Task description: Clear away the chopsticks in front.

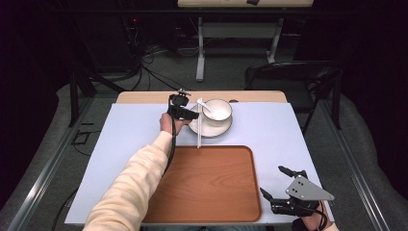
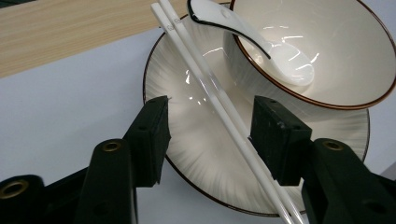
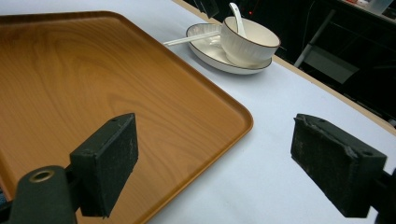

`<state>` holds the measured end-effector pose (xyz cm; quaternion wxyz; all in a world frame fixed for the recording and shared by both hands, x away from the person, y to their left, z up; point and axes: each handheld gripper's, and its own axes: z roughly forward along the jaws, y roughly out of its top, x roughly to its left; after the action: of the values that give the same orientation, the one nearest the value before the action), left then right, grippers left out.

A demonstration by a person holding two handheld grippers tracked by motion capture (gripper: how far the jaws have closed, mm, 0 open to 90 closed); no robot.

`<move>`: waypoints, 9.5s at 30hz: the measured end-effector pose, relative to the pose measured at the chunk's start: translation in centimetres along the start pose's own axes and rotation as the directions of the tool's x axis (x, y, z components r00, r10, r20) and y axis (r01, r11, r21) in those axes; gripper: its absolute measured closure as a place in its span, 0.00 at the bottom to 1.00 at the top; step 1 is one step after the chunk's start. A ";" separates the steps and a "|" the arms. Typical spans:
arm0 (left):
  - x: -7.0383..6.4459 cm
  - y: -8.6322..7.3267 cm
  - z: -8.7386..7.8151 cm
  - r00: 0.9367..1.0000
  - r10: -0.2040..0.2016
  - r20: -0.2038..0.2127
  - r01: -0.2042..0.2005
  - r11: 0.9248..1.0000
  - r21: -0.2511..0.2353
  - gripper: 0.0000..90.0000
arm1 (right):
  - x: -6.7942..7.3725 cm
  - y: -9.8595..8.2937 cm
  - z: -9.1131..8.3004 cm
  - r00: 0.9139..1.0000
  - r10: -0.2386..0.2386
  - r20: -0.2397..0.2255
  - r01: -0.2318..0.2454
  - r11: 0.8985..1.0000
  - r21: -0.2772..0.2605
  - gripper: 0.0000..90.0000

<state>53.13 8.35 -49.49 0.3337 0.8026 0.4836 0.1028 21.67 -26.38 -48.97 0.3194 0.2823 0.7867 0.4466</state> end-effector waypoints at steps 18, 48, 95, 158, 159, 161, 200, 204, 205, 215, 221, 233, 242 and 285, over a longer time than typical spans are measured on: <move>-0.1 1.3 2.6 0.998 -0.066 -0.017 0.067 0.997 0.045 0.69 | 0.0 0.0 -0.1 1.000 0.002 -0.001 -0.002 1.000 0.002 0.16; 1.2 0.7 4.2 0.979 -0.195 -0.060 0.199 0.977 0.075 0.84 | -0.1 -0.1 -0.1 1.000 0.007 -0.001 -0.007 1.000 0.000 0.16; 3.9 -0.1 -3.3 0.967 -0.255 -0.018 0.254 0.966 -0.048 0.93 | -0.1 0.0 -0.1 1.000 0.009 0.000 -0.009 1.000 0.002 0.16; 1.7 -16.0 -14.0 0.951 -0.306 0.035 0.307 0.929 -0.207 0.93 | 0.0 0.0 0.0 1.000 0.012 0.003 -0.012 1.000 0.007 0.16; 1.6 -16.4 -14.0 0.949 -0.314 0.032 0.314 0.927 -0.207 0.93 | 0.0 0.0 0.1 1.000 0.012 0.003 -0.012 1.000 0.007 0.16; 1.6 -17.1 -14.0 0.948 -0.318 0.027 0.317 0.926 -0.203 0.93 | 0.0 0.0 0.1 1.000 0.010 0.001 -0.010 1.000 0.008 0.16; -0.4 -21.5 -11.4 0.940 -0.315 -0.130 0.318 0.948 -0.004 0.93 | 0.0 0.0 0.2 1.000 0.009 -0.004 -0.009 1.000 0.011 0.16; -0.5 -21.5 -11.3 0.945 -0.295 -0.142 0.298 0.955 -0.006 0.92 | 0.0 0.0 0.2 1.000 0.004 -0.005 -0.004 1.000 0.012 0.16; -0.5 -21.5 -11.3 0.945 -0.295 -0.142 0.298 0.955 -0.006 0.91 | 0.0 0.0 0.2 1.000 0.004 -0.005 -0.004 1.000 0.012 0.16; -0.3 -21.3 -11.4 0.955 -0.271 -0.123 0.275 0.962 0.010 0.66 | 0.0 0.0 0.2 1.000 0.003 -0.006 -0.003 1.000 0.010 0.16; -0.1 -20.8 -12.1 0.965 -0.255 -0.058 0.255 0.967 -0.007 0.41 | 0.0 0.0 0.1 1.000 0.002 -0.006 -0.002 1.000 0.010 0.16; 1.0 -16.1 -13.8 0.989 -0.144 -0.043 0.140 0.986 -0.091 0.15 | 0.0 0.0 0.2 1.000 0.002 -0.003 -0.001 1.000 0.010 0.16; 0.4 -10.5 -12.3 0.997 -0.064 -0.042 0.060 0.994 -0.087 0.05 | 0.0 0.0 0.1 1.000 0.003 -0.004 -0.003 1.000 0.006 0.16; -1.6 -0.2 -0.2 0.999 -0.032 -0.009 0.033 0.997 0.067 0.38 | -0.1 0.0 0.0 1.000 0.006 -0.009 -0.006 1.000 -0.002 0.16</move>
<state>52.09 7.17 -49.22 0.3063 0.8050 0.5011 0.0844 21.76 -26.47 -48.98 0.3147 0.2825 0.7867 0.4497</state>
